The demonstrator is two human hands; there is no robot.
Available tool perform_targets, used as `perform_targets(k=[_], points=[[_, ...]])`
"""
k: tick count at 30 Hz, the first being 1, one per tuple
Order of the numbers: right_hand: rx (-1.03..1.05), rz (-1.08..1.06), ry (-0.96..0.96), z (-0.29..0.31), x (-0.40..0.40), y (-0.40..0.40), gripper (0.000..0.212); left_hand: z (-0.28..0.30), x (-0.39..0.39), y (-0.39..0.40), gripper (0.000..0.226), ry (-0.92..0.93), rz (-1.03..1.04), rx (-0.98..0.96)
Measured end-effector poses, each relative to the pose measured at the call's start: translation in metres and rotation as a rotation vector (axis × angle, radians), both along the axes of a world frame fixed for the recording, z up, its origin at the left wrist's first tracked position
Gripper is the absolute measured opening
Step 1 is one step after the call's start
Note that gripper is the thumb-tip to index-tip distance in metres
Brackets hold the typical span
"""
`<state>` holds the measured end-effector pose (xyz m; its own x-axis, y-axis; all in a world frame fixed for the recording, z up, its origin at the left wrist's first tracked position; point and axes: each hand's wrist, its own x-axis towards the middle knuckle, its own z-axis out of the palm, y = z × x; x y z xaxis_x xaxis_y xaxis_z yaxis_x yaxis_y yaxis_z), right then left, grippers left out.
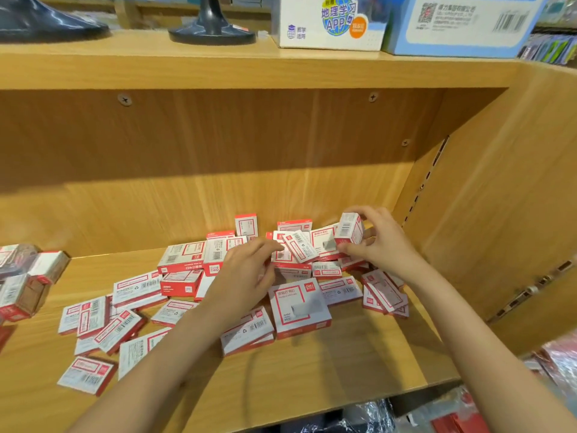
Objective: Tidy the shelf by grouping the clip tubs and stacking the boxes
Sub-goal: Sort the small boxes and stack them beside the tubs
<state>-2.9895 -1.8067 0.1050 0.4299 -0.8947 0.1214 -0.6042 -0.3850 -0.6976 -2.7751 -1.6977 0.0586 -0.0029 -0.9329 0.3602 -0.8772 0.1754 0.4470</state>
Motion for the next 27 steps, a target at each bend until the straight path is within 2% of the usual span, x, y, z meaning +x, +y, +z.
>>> perform_targets(k=[2,7,11,15,20,24,27], points=[[0.035,0.088,-0.021,0.001,0.024,0.007,0.060,0.002,0.015,0.014,0.032,0.013,0.060,-0.076],[0.189,0.250,-0.116,-0.001,0.116,0.032,0.052,0.003,0.079,0.072,0.037,0.004,0.318,-0.096],[0.284,0.466,-0.209,-0.002,0.212,0.067,0.044,-0.009,0.136,0.138,0.046,0.014,0.560,-0.006],[0.301,0.587,-0.209,-0.001,0.307,0.108,0.036,-0.025,0.171,0.200,0.051,0.002,0.678,0.118],[0.258,0.862,-0.096,-0.009,0.378,0.169,0.035,-0.033,0.199,0.260,0.039,-0.039,0.687,0.106],[0.121,1.032,-0.019,-0.019,0.408,0.208,0.035,-0.037,0.219,0.304,0.037,-0.075,0.776,0.057],[-0.113,1.130,0.067,-0.026,0.426,0.230,0.025,-0.039,0.226,0.323,0.036,-0.072,0.825,0.032]])
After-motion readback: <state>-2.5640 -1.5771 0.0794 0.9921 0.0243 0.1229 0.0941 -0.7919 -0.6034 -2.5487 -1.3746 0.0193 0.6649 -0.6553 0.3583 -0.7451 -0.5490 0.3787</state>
